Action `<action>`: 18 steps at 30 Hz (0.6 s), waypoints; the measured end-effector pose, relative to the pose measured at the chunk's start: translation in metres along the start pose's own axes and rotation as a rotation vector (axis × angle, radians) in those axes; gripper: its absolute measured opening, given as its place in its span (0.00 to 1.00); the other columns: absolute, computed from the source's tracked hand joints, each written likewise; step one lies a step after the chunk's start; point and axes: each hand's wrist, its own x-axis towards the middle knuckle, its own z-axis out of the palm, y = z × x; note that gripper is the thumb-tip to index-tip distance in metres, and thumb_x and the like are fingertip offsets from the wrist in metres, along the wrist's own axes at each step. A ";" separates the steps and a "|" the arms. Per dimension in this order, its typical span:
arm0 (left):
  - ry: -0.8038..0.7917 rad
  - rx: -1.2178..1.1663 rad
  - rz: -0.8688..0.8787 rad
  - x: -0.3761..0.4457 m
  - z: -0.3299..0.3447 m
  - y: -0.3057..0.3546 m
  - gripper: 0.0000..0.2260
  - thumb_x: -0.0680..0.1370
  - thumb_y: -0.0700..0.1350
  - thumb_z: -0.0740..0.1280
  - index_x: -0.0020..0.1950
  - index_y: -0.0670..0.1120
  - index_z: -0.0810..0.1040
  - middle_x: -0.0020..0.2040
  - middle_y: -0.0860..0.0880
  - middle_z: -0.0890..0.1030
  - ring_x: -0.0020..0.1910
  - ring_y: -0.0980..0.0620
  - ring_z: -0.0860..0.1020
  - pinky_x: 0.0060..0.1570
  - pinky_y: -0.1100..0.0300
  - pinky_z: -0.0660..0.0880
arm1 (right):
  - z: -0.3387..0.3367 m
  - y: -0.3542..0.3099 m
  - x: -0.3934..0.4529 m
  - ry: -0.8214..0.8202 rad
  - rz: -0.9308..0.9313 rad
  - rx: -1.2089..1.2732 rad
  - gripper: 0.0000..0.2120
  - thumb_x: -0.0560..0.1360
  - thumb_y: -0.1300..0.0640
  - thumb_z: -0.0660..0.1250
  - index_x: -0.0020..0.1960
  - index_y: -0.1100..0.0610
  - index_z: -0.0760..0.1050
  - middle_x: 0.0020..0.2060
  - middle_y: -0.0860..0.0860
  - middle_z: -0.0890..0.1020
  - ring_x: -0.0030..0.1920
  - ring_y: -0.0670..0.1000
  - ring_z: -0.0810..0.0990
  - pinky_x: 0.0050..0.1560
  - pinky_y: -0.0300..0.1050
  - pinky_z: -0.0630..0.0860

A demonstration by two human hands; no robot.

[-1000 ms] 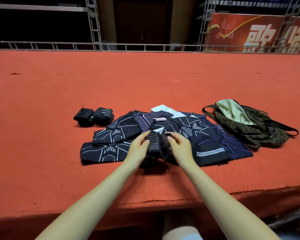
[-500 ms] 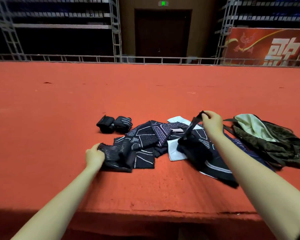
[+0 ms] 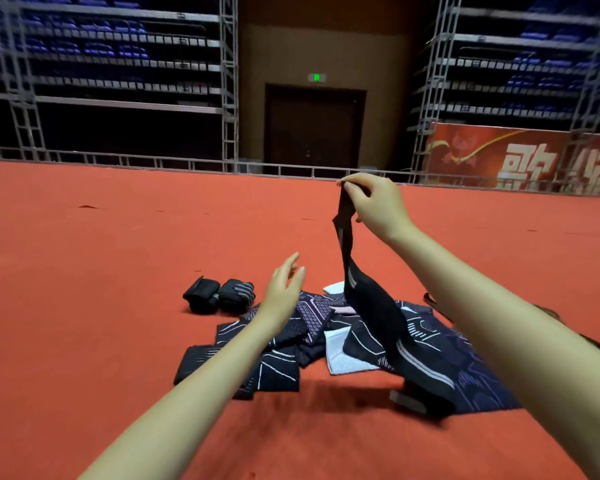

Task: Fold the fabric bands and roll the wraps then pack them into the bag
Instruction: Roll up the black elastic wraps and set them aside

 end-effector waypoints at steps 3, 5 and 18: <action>-0.047 -0.191 0.044 0.007 0.022 0.027 0.21 0.82 0.50 0.55 0.75 0.50 0.60 0.68 0.51 0.67 0.65 0.60 0.64 0.62 0.64 0.60 | -0.010 -0.019 0.013 0.135 -0.029 0.106 0.11 0.76 0.64 0.62 0.50 0.57 0.83 0.47 0.46 0.82 0.50 0.43 0.79 0.53 0.33 0.73; -0.036 -0.248 0.034 0.008 0.032 0.034 0.21 0.82 0.52 0.55 0.74 0.49 0.62 0.60 0.52 0.74 0.61 0.57 0.71 0.59 0.65 0.63 | -0.016 -0.024 0.018 0.197 -0.017 0.156 0.12 0.75 0.65 0.62 0.50 0.58 0.83 0.46 0.46 0.82 0.50 0.41 0.78 0.54 0.30 0.71; -0.113 -0.110 0.165 -0.026 0.040 0.045 0.13 0.79 0.39 0.62 0.61 0.51 0.77 0.54 0.54 0.80 0.52 0.61 0.77 0.55 0.65 0.72 | -0.051 0.065 -0.031 0.327 0.398 0.181 0.13 0.76 0.64 0.59 0.53 0.58 0.80 0.48 0.50 0.80 0.51 0.47 0.76 0.52 0.40 0.72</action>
